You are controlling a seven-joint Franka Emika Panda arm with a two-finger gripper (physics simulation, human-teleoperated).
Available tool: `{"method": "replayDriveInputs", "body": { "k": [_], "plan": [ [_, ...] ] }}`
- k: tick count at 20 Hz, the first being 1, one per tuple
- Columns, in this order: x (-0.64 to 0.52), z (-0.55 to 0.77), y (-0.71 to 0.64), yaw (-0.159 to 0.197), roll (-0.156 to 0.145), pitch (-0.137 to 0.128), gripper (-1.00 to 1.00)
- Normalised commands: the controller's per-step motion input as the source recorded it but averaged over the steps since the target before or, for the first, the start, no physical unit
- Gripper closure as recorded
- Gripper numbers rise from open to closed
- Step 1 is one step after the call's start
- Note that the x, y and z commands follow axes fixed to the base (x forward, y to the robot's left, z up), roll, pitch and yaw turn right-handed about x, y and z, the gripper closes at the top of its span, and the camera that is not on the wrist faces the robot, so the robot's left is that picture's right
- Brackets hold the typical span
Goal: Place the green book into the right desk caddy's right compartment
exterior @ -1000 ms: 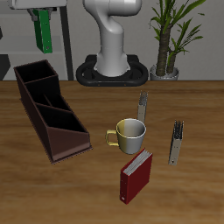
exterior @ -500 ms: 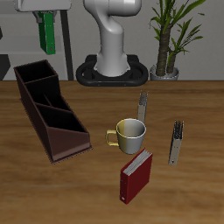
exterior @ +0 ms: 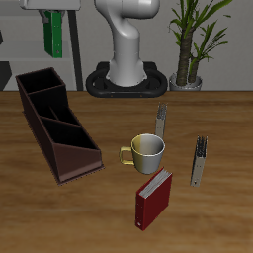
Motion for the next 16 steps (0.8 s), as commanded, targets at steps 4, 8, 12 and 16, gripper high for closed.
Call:
{"method": "replayDriveInputs", "body": {
  "k": [4, 8, 12, 16],
  "plan": [
    [-0.19, -0.05, -0.07, -0.032, -0.03, 0.005, 1.0],
    [-0.18, -0.09, -0.11, -0.02, -0.037, 0.007, 1.0],
    [-0.14, -0.02, -0.02, 0.008, -0.014, -0.017, 1.0],
    [-0.12, 0.01, 0.02, 0.017, 0.014, -0.028, 1.0]
  ]
}}
